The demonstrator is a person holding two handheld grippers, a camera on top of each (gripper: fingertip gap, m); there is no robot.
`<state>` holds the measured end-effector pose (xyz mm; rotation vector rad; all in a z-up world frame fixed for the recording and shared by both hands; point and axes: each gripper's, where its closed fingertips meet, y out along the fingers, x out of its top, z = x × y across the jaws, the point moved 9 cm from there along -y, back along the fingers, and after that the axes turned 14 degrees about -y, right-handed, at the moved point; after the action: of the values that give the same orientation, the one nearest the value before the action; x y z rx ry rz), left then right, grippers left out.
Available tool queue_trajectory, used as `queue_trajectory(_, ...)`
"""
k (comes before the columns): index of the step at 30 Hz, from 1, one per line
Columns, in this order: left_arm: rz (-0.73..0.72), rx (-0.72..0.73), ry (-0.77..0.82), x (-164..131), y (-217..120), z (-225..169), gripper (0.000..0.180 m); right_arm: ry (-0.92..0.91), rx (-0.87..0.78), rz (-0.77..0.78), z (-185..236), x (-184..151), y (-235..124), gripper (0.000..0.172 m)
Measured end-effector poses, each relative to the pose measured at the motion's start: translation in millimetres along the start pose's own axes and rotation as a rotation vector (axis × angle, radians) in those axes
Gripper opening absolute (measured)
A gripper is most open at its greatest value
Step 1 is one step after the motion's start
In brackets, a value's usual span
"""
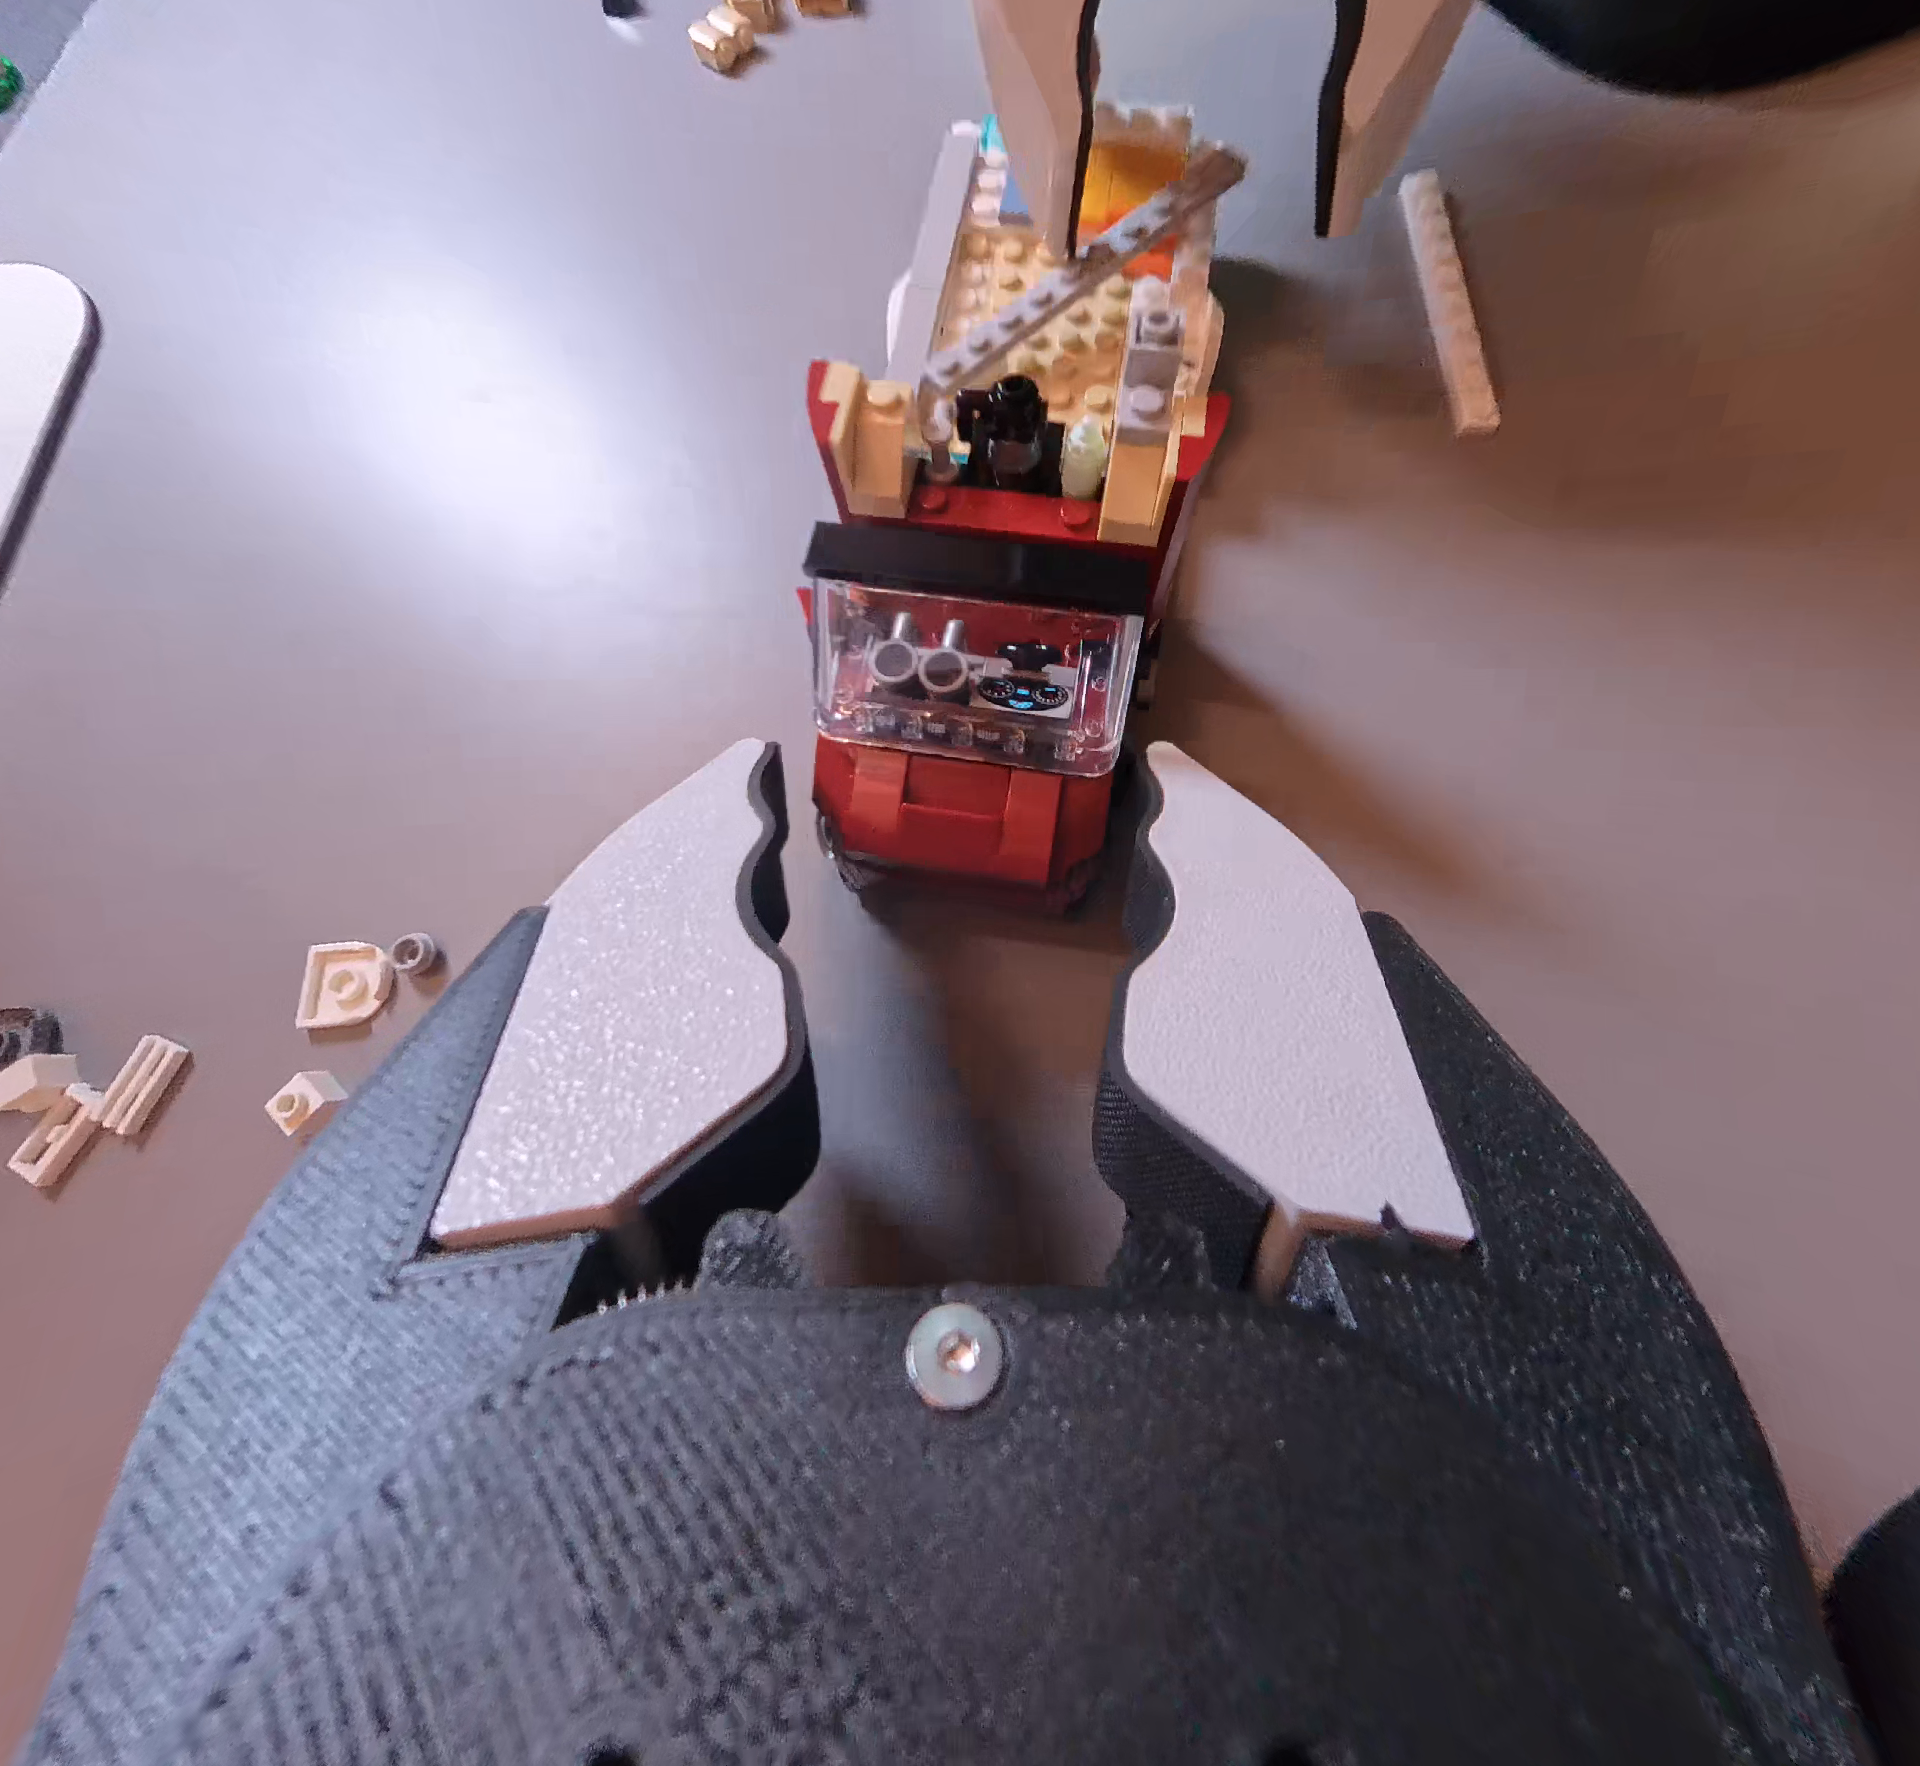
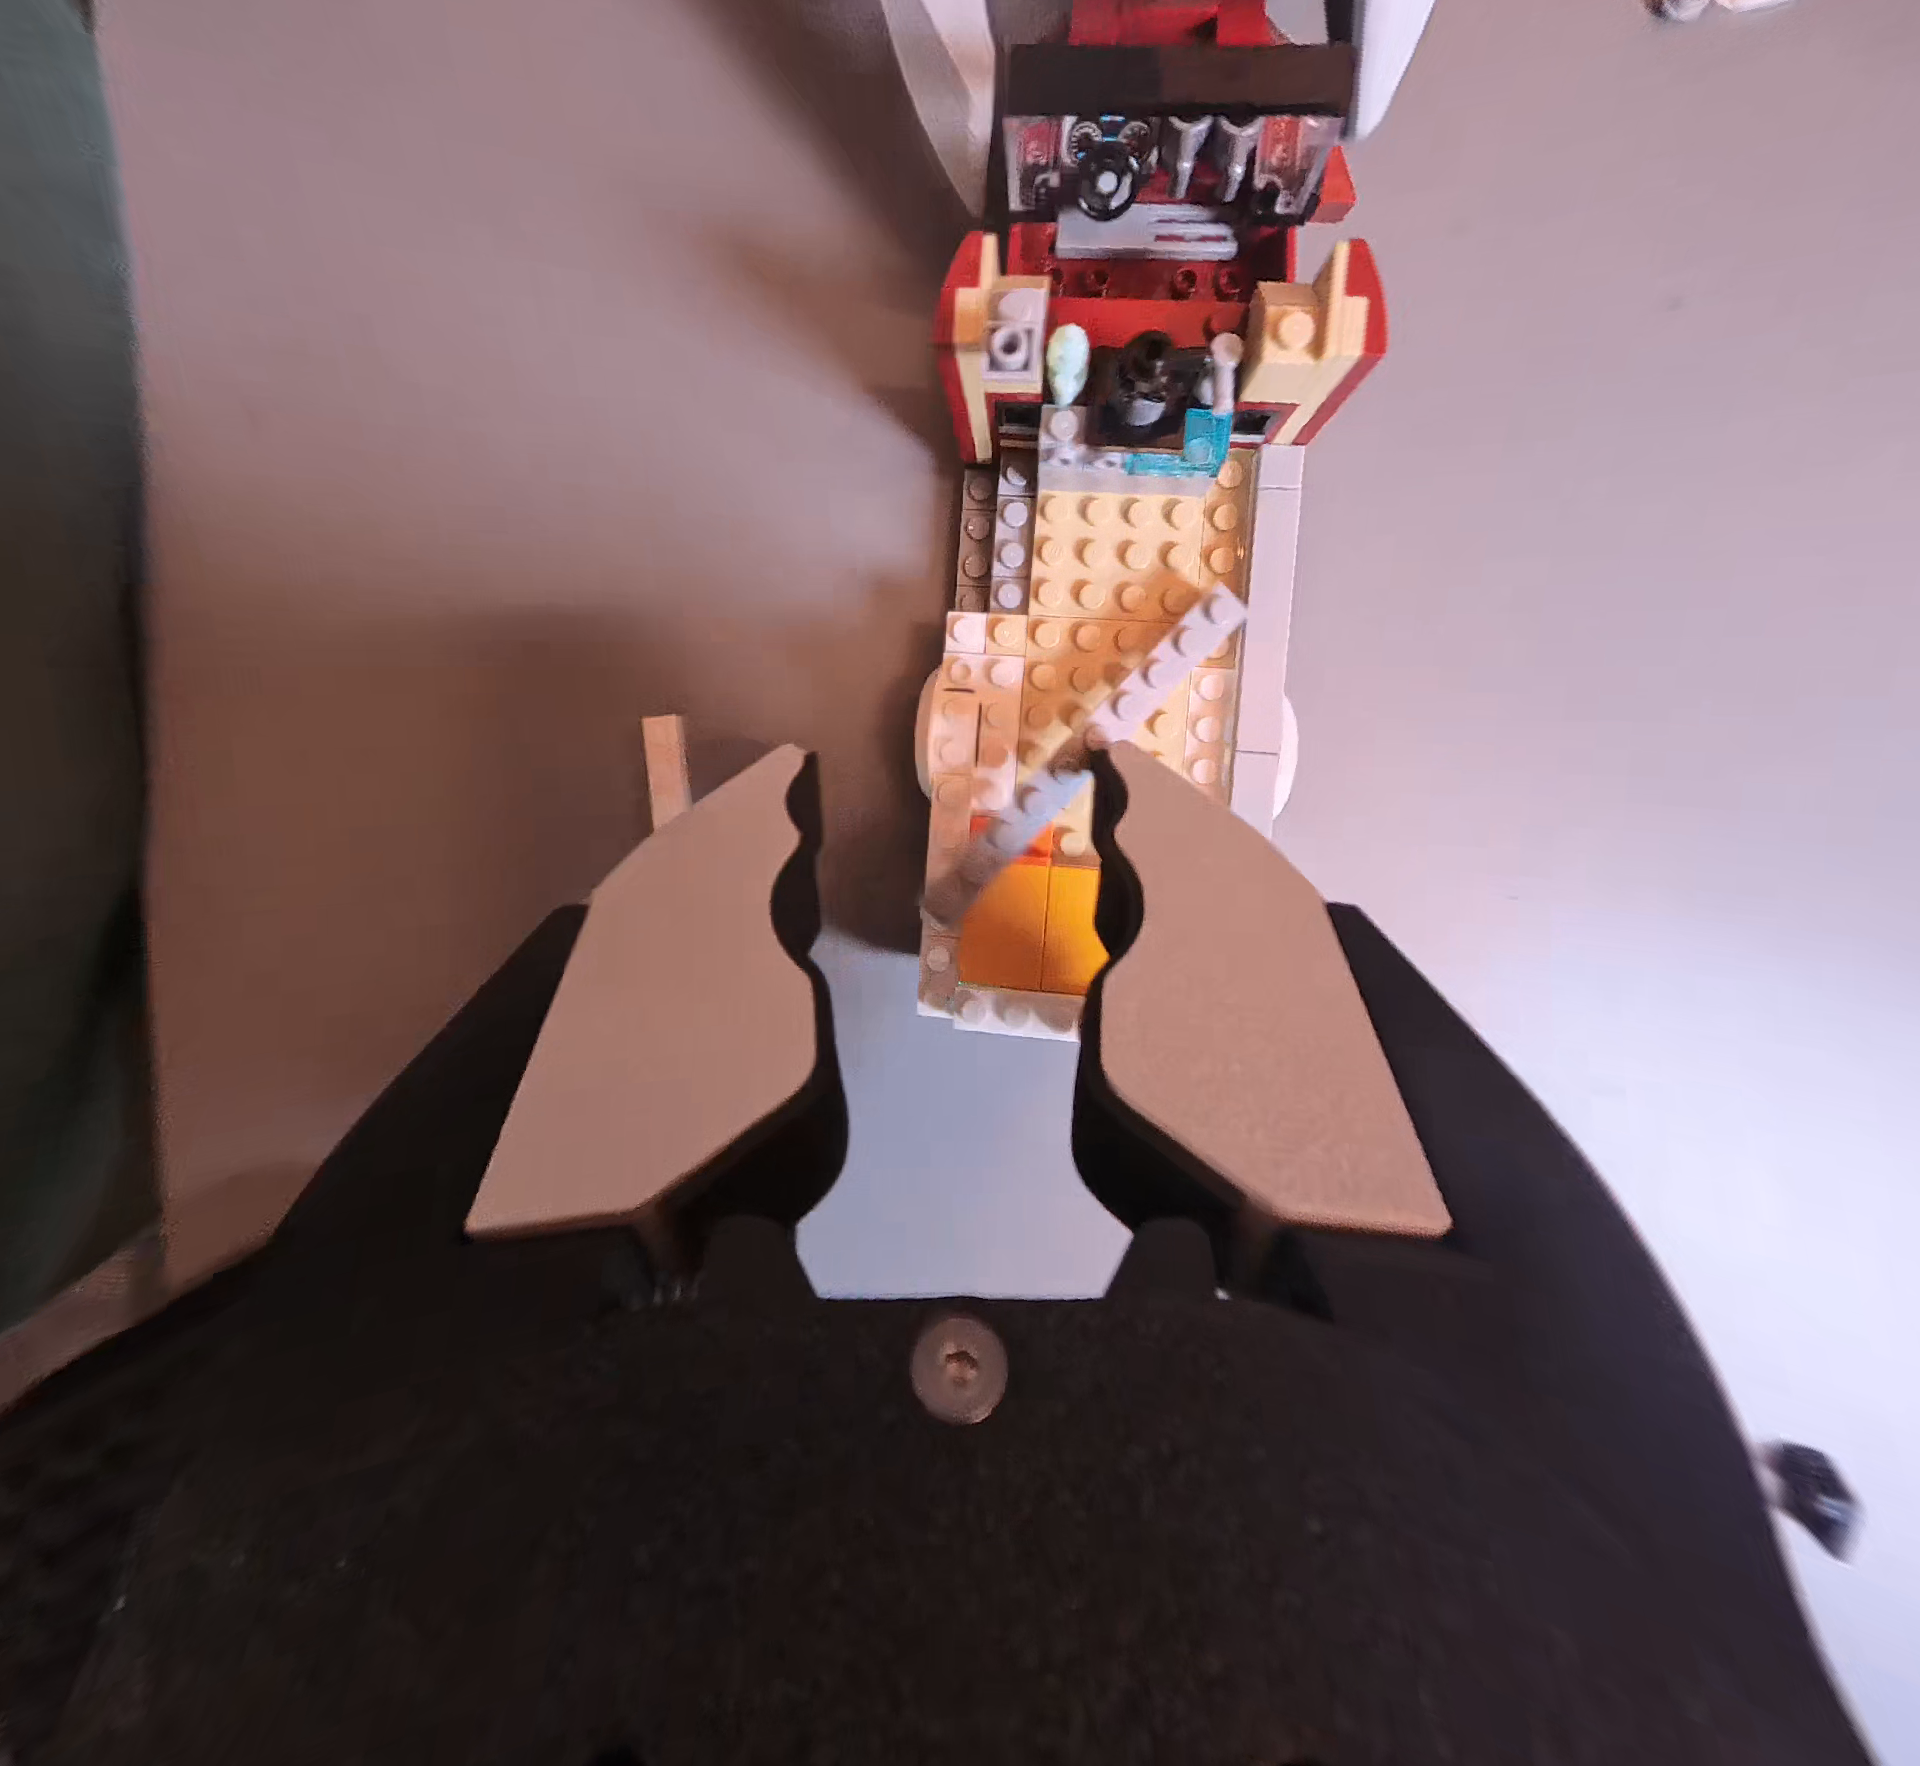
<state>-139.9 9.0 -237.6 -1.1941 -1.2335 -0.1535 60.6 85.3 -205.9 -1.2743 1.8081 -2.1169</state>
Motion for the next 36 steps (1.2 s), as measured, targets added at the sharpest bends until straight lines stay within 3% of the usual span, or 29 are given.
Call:
queue_trajectory(1, -0.015, -0.002, -0.013, 1.0, -3.1, 1.3, 0.064, 0.040, 0.022, -0.023, -2.8, -1.3, -0.4, 0.054)
queue_trajectory(5, -0.036, 0.009, -0.015, 2.8, -12.5, 4.2, 0.063, 0.179, 0.080, -0.184, -12.3, -2.9, -8.2, 0.062)
queue_trajectory(14, -0.169, 0.011, -0.013, 18.0, -28.0, 1.9, 0.055, 0.406, 0.230, -0.661, -24.4, -7.7, -34.9, 0.050)
queue_trajectory(21, -0.193, 0.045, 0.048, 27.7, -26.0, -8.2, 0.049, 0.458, 0.319, -0.846, -27.6, -7.9, -45.0, 0.046)
queue_trajectory(30, -0.242, 0.061, 0.082, 33.2, -29.6, -17.8, 0.040, 0.385, 0.341, -1.008, -18.8, 0.8, -53.6, 0.000)
queue_trajectory(36, -0.250, 0.064, 0.083, 32.7, -31.0, -19.3, 0.038, 0.329, 0.321, -1.073, -14.9, 5.1, -58.6, 0.000)
